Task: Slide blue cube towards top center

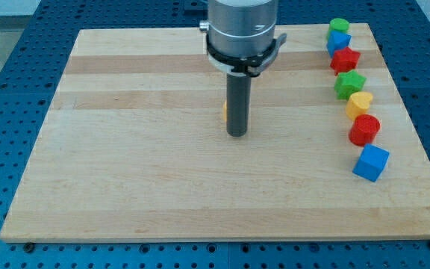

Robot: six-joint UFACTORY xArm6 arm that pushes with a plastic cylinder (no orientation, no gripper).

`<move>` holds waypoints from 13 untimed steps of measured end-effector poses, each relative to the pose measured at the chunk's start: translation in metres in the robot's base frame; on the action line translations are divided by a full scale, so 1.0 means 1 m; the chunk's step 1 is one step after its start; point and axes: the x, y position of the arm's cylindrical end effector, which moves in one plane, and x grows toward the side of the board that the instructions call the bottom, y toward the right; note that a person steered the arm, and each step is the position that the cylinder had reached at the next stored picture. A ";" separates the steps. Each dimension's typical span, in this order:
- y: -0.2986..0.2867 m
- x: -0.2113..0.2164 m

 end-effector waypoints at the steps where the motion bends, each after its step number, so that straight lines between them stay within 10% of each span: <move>1: -0.001 0.048; 3: 0.054 0.113; 7: 0.218 0.098; 13: 0.141 0.042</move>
